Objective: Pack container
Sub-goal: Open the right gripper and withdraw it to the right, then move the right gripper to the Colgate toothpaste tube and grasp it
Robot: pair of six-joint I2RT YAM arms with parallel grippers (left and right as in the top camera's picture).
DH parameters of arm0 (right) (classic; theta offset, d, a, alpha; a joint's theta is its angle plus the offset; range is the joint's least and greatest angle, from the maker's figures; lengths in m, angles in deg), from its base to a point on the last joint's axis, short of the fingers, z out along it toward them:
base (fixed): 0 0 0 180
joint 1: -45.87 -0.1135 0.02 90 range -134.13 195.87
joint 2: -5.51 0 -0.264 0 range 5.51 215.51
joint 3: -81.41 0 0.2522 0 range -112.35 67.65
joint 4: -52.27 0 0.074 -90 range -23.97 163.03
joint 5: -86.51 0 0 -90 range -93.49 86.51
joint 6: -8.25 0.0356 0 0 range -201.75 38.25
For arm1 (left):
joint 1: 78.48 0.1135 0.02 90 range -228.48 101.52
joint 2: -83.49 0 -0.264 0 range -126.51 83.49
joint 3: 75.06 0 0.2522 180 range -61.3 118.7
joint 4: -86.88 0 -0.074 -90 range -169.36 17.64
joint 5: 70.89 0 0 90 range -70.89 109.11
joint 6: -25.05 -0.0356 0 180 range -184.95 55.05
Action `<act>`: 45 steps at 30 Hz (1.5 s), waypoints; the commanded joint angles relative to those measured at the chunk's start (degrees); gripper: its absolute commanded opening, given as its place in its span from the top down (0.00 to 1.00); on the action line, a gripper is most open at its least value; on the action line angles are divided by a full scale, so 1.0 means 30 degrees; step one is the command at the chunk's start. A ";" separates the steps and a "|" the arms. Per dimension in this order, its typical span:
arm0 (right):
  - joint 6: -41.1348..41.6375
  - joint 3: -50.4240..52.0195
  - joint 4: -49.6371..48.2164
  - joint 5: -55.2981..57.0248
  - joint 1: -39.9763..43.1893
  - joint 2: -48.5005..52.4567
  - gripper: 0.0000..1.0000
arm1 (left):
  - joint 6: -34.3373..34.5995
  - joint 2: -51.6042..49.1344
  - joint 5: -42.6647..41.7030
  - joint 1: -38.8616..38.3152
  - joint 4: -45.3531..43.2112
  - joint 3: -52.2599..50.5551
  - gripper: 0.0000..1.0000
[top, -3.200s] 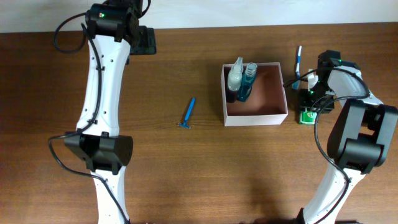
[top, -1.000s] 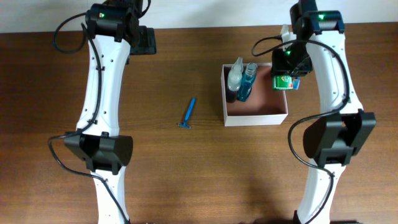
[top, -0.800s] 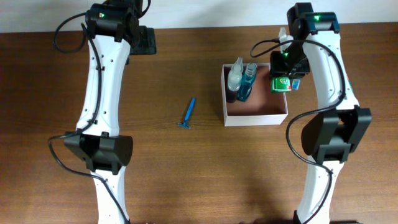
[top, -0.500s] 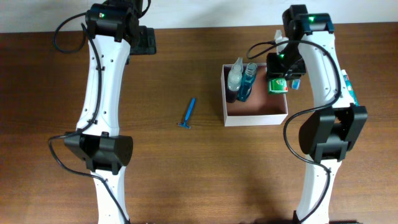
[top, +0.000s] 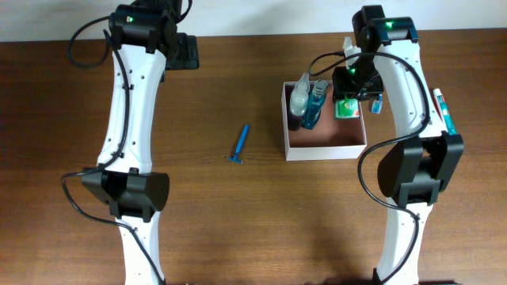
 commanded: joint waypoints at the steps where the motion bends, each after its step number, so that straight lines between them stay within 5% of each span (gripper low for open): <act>1: 0.0160 0.0175 -0.0044 0.0029 -0.0102 0.0058 0.46 | -0.0102 0.0117 0.0211 0.0022 -0.0051 -0.0015 0.01; 18: 0.0153 -0.0146 0.0036 0.0401 -0.0044 0.0022 0.45 | -0.0102 0.0117 0.0211 0.0022 -0.0051 -0.0015 0.01; 25: 0.0153 -0.3373 0.1676 0.1515 0.0976 0.0015 0.43 | -0.0102 0.0117 0.0211 0.0022 -0.0051 -0.0015 0.01; 31: 0.0080 -0.6717 0.3679 0.4189 0.3155 0.0015 0.30 | -0.0102 0.0109 0.0211 0.0022 -0.0051 -0.0015 0.01; 36: 0.0306 -0.6579 0.4175 0.3650 0.5654 0.0022 0.01 | -0.0102 0.0117 0.0211 0.0022 -0.0051 -0.0015 0.01; 45: -0.1581 -0.6455 0.2339 0.3038 0.8976 0.0058 0.01 | -0.0102 0.0117 0.0211 0.0022 -0.0051 -0.0015 0.01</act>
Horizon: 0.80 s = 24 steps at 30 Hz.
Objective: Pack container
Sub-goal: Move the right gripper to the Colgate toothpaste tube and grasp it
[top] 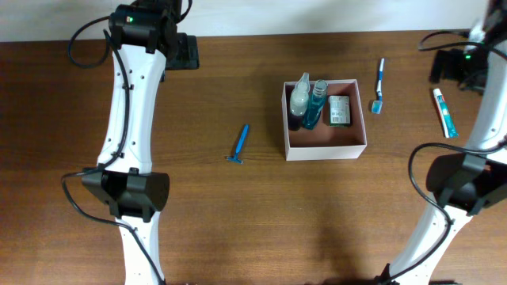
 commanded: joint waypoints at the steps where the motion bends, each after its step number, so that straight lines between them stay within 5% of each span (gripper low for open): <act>1: -0.0947 0.0102 -0.1027 -0.0240 0.1064 0.0036 0.01 | -0.0102 0.0117 0.0211 0.0022 -0.0044 -0.0015 0.01; 6: -0.0947 0.0102 -0.1166 -0.0364 0.1880 0.0036 0.01 | -0.0102 0.0117 0.0211 0.0022 -0.0044 -0.0015 0.01; 13: -0.6885 0.1027 -0.4408 -0.2171 0.1989 0.0044 0.01 | -0.0102 0.0117 0.0211 0.0022 -0.0044 -0.0015 0.00; 24: -0.6951 0.6382 -1.2291 -0.2280 0.2127 0.0044 0.01 | -0.0102 0.0117 0.0211 0.0022 -0.0044 -0.0015 0.01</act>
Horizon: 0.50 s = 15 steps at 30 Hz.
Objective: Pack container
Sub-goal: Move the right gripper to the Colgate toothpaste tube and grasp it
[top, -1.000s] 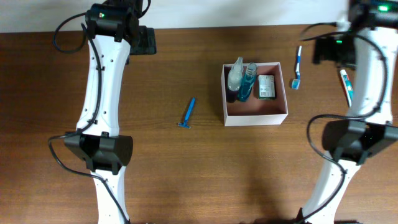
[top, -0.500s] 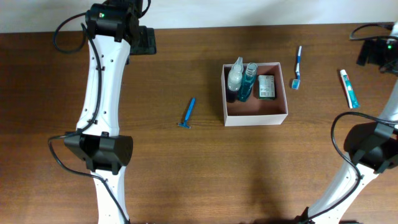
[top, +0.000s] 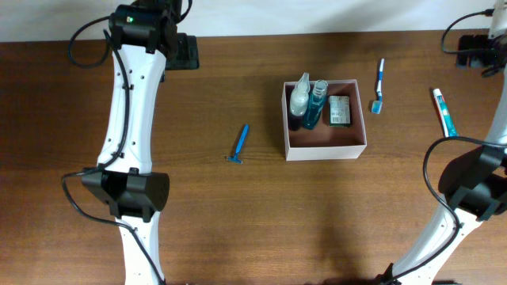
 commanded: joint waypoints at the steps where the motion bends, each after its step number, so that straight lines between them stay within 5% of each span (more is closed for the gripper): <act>1: -0.0350 0.2798 -0.1282 -0.0313 0.0087 0.0044 0.01 | -0.0102 0.0109 0.0211 0.0022 -0.0051 -0.0015 0.01; 15: -0.2135 0.8990 -0.5734 -0.0335 0.0597 0.0568 0.02 | -0.0102 0.0117 0.0211 0.0015 -0.0051 -0.0015 0.01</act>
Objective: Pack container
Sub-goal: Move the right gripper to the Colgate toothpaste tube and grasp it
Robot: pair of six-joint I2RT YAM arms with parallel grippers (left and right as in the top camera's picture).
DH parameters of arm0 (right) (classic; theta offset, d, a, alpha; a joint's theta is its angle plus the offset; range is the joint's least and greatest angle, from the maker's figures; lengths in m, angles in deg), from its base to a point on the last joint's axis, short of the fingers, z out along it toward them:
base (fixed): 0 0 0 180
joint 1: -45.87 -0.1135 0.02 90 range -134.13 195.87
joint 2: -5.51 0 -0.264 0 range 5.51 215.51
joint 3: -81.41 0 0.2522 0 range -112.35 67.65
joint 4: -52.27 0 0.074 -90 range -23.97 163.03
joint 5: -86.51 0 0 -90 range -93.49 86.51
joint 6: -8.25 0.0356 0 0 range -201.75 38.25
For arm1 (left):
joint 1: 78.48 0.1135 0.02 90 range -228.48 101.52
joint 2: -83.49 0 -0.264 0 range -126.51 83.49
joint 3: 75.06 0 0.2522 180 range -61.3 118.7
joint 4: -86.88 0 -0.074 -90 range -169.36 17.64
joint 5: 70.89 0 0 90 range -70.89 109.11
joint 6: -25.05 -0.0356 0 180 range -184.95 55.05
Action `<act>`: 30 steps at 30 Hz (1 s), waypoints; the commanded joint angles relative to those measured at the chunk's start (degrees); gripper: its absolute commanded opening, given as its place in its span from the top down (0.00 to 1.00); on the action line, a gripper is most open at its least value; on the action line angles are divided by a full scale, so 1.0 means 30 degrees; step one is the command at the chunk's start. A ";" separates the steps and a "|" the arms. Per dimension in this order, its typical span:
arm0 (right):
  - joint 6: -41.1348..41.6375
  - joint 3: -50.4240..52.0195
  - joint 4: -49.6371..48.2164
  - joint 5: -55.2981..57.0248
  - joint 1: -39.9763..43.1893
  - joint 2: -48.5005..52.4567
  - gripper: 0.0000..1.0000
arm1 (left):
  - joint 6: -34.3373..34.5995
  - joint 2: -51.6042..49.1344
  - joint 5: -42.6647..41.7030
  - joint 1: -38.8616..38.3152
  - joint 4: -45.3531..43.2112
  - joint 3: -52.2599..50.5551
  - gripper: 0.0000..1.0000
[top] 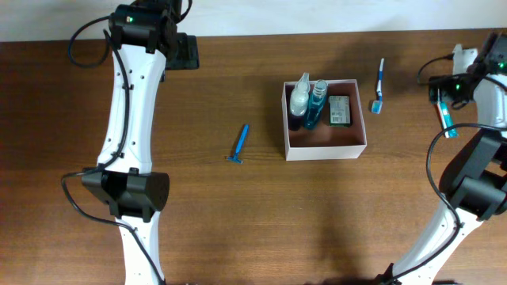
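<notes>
A white box with a brown floor (352, 148) stands mid-table. It holds a clear spray bottle (299, 98), a blue bottle (318, 104) and a grey-green packet (341, 111). Just right of the box lies a blue toothbrush (379, 85). A white toothpaste tube (447, 121) lies at the far right. My right gripper (440, 92) hangs over the tube's upper end and looks open, with nothing in it. A blue razor (239, 144) lies left of the box. My left gripper (187, 52) rests far back left, fingers together, away from everything.
The brown wooden table (261, 214) ends at a white wall along the back edge. Both arm bases stand at the table's front, left base (127, 194) and right base (475, 190).
My right gripper has come in from the far back right corner and now sits over the top end of the toothpaste tube. The left arm and the objects have not moved.
My right gripper was in the box at the packet. Then the packet lay in the box and the gripper was away at the right edge, then farther back in the corner. Now it is over the toothpaste tube.
</notes>
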 commanded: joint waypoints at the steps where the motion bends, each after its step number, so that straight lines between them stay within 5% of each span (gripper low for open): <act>1: -0.0372 0.0357 -0.0051 -0.0488 0.0561 0.0612 0.04 | -0.0102 0.0117 0.0211 0.0015 -0.0044 -0.0015 0.01; 13: -0.0452 0.0393 0.0437 -0.1326 0.0801 0.1953 0.03 | -0.0102 0.0117 0.0211 0.0015 -0.0044 -0.0015 0.01; 22: -0.0444 0.0415 0.0736 -0.1319 0.0809 0.2572 0.30 | -0.0102 0.0109 0.0211 0.0022 -0.0044 -0.0015 0.01; 26: -0.0444 0.0415 0.0721 -0.1326 0.0809 0.2572 0.50 | -0.0102 0.0109 0.0211 0.0022 -0.0044 -0.0015 0.01; 30: -0.0430 0.0415 0.0780 -0.1326 0.0809 0.2572 0.53 | -0.0102 0.0109 0.0211 0.0022 -0.0044 -0.0015 0.01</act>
